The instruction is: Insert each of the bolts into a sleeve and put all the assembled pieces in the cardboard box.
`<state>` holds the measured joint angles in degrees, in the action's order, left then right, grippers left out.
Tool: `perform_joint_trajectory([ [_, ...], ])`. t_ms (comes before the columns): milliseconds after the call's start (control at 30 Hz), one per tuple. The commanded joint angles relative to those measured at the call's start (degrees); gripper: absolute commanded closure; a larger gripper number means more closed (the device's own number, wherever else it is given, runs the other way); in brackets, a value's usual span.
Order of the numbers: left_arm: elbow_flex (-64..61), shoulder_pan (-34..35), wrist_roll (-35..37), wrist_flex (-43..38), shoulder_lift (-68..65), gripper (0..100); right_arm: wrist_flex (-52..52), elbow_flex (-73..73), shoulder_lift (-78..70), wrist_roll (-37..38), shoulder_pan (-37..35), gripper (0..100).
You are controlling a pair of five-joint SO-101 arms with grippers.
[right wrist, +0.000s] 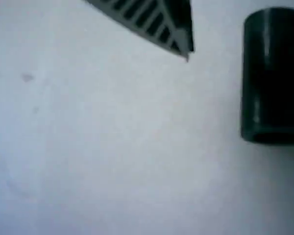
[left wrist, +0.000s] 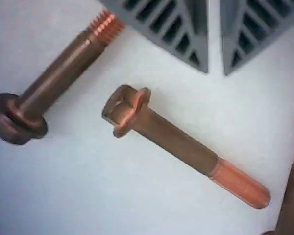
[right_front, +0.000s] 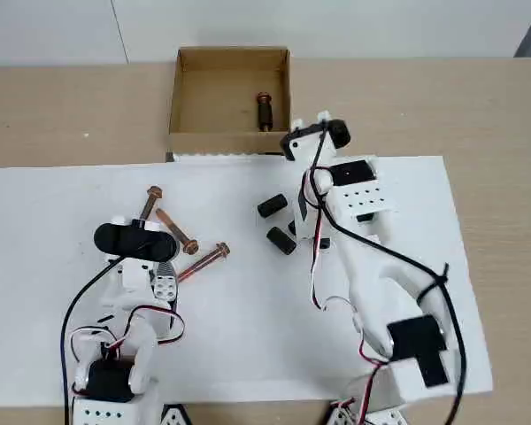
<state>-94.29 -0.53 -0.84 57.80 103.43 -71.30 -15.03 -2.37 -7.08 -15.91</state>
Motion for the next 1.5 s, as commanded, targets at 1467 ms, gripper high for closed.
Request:
perform_joint_trajectory([
  [1467, 20.97, 2.11, -3.25, 2.99, -9.14, 99, -22.90, 8.00, 17.27, -2.11, 3.21, 99.6],
])
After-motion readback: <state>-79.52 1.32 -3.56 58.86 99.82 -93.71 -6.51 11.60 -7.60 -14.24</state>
